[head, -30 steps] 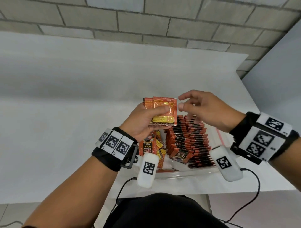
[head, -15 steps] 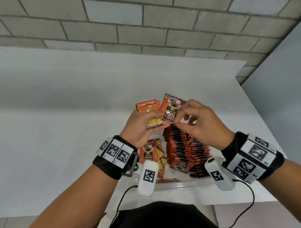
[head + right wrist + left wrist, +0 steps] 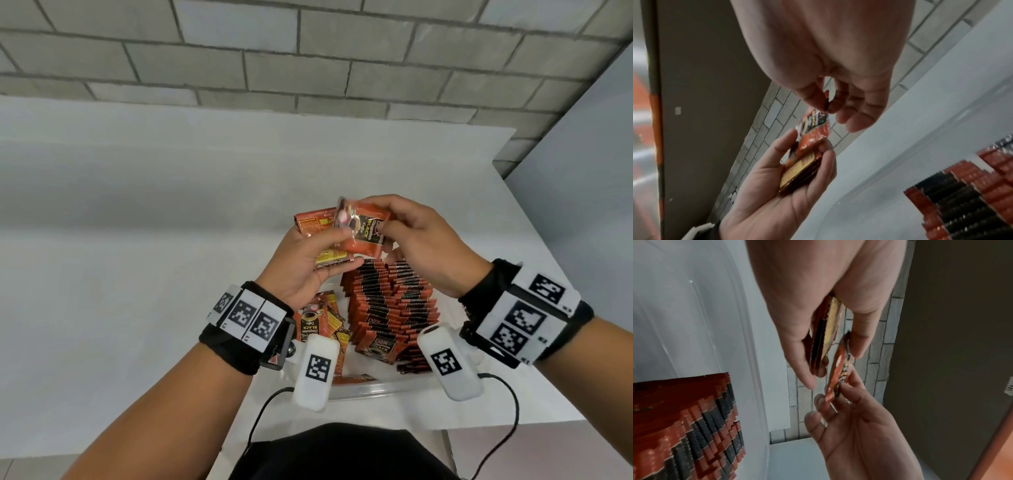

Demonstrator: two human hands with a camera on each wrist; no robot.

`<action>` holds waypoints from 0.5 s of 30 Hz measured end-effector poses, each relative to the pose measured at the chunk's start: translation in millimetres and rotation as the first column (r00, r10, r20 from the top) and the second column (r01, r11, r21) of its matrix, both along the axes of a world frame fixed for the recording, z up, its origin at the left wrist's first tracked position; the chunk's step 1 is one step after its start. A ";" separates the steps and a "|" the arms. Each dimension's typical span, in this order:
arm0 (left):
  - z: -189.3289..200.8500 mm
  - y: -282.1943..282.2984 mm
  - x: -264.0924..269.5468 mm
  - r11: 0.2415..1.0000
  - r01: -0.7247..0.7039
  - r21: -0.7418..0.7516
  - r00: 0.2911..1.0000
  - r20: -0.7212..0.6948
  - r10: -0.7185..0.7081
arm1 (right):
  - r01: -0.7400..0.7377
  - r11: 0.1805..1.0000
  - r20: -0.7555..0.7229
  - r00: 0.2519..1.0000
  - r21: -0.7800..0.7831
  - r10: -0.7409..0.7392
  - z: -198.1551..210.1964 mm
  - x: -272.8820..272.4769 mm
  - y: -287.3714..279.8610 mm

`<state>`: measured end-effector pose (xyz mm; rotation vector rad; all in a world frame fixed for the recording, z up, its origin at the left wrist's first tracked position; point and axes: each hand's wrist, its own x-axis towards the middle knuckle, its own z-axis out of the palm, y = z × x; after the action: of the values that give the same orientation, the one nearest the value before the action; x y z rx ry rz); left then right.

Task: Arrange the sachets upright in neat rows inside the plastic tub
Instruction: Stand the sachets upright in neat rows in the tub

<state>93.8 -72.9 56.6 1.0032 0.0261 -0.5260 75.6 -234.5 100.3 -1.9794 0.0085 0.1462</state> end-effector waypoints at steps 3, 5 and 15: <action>-1.7 -0.9 -0.4 1.000 0.006 0.005 1.000 0.029 -0.006 | 0.034 0.997 -0.101 0.995 0.071 -0.027 0.5 0.2 1.5; -3.5 -1.9 -1.9 1.000 0.001 0.015 0.998 0.057 -0.002 | 0.118 0.976 -0.194 0.978 0.181 -0.082 -1.3 -2.5 1.3; -11.3 9.8 10.5 0.985 -0.153 -0.081 0.986 -0.080 0.147 | -0.315 0.825 -0.208 0.947 -0.470 0.243 -15.2 -47.4 -28.4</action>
<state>104.3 -63.1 45.3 0.8892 0.1423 -0.4223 28.3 -262.9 85.1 -2.4790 -0.1729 0.5217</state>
